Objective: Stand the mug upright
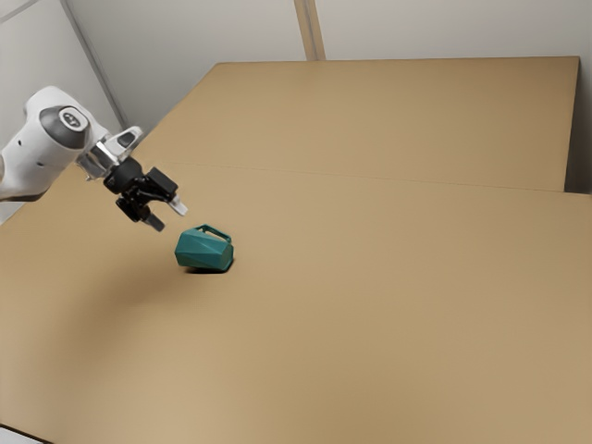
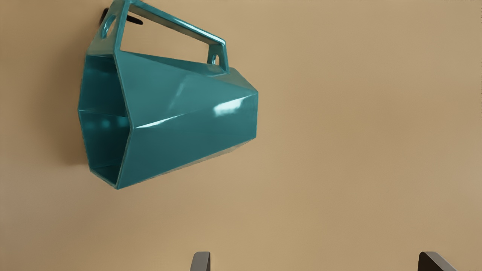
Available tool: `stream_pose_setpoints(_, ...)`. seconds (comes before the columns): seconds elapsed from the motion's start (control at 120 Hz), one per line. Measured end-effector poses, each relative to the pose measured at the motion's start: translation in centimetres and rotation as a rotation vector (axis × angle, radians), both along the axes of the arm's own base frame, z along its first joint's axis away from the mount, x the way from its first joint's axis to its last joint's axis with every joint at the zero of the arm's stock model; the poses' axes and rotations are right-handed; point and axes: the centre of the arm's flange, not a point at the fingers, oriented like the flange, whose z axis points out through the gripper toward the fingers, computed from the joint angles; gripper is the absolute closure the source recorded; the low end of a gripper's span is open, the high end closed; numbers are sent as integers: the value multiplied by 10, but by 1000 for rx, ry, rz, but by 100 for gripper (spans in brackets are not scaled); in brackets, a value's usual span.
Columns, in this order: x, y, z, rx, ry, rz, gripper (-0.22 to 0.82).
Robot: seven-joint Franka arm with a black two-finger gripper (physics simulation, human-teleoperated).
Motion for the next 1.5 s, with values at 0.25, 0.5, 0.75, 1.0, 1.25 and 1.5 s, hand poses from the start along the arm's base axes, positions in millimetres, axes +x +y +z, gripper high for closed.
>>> stream_pose_setpoints(0.25, 21, 38, -39, -88, -139, -75, 0)
stream_pose_setpoints(0.5, 28, 55, -74, -134, -224, -134, 0)
stream_pose_setpoints(0.75, 23, 65, -102, -191, -274, -137, 0)
stream_pose_setpoints(1.0, 23, 60, -120, -272, -310, -141, 0)
stream_pose_setpoints(1.25, 17, 60, -136, -363, -329, -126, 11)
stream_pose_setpoints(1.5, 16, 57, -142, -398, -350, -131, 39)
